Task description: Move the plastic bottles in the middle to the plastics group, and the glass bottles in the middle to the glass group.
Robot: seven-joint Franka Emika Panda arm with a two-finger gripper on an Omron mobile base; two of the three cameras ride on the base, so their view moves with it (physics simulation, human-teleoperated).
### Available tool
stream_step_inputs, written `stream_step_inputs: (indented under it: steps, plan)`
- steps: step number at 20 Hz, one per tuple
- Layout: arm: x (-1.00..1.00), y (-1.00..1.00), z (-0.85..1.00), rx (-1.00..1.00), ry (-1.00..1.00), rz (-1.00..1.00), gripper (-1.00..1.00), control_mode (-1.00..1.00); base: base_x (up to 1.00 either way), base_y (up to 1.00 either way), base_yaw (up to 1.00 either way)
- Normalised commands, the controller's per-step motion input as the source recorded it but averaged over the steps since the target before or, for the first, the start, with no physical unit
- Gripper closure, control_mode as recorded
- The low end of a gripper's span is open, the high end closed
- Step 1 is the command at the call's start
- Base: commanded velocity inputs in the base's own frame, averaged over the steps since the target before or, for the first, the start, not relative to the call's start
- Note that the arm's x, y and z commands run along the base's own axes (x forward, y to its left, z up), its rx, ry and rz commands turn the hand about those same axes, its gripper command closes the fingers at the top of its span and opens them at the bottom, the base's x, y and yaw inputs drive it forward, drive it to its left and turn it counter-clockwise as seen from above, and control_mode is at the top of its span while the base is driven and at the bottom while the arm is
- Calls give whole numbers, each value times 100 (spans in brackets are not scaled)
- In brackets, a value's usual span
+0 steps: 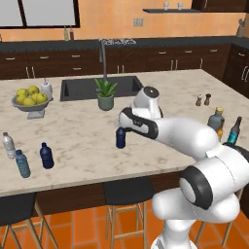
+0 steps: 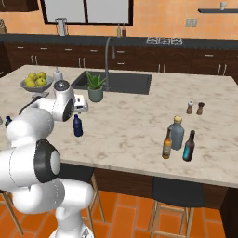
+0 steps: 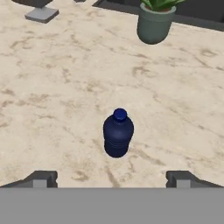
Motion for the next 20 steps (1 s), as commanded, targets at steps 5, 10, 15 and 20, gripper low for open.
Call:
stream_step_inputs:
  steps: [5,10,15,20]
  plan:
    - [17,-6,-1,4,9,0,-100,-100,0,0,0]
    - [1,5,-6,0,1,0,-100,-100,0,0,0]
    - [13,19,-35,-2,2,-1,-100,-100,0,0,0]
    - [34,12,-26,0,2,0,-100,-100,0,0,0]
